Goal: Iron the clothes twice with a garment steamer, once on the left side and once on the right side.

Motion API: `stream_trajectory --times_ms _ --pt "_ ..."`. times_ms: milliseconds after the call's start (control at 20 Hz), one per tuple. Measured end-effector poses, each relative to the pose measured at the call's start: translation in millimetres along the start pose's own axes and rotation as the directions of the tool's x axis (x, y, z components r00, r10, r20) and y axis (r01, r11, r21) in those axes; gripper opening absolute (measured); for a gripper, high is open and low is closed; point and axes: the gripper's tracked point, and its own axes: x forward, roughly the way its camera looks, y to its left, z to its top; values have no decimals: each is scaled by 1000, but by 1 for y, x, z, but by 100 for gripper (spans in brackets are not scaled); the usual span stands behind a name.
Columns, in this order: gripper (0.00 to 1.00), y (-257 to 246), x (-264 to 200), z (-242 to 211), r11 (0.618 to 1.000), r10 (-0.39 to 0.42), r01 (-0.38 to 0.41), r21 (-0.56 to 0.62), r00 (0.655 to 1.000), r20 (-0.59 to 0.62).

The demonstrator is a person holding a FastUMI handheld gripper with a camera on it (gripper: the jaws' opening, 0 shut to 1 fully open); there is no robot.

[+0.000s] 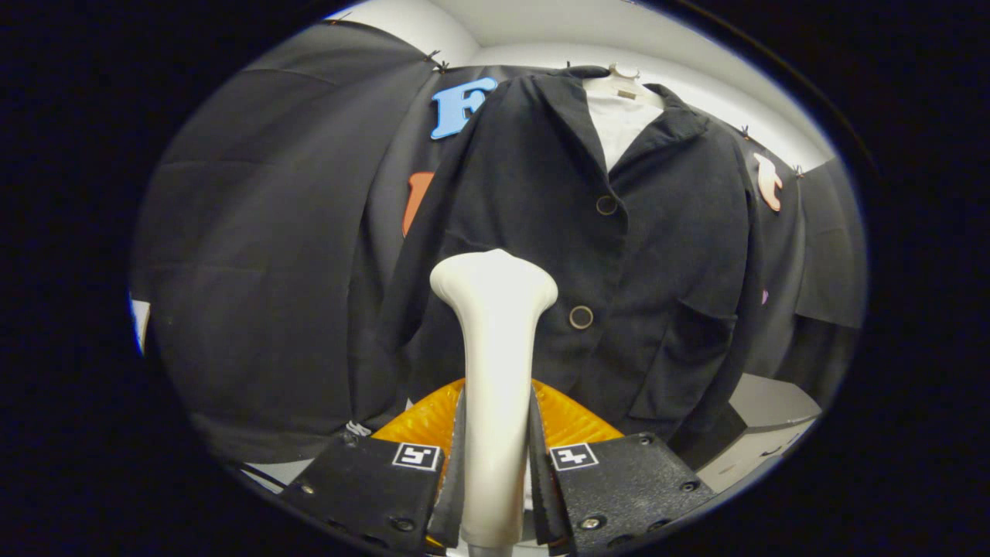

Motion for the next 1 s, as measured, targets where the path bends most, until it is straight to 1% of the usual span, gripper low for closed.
stream_trajectory --times_ms 300,500,700,900,1000 --pt "38 0 -10 -41 1000 4 -2 15 995 -95" --pt "38 -2 -12 -72 999 17 -12 32 987 -162" --pt "38 0 -17 -93 1000 16 -10 30 977 -211" --pt "39 3 -18 -125 1000 26 -20 23 957 -288" --pt "38 1 -21 -136 999 42 -41 11 946 -321"
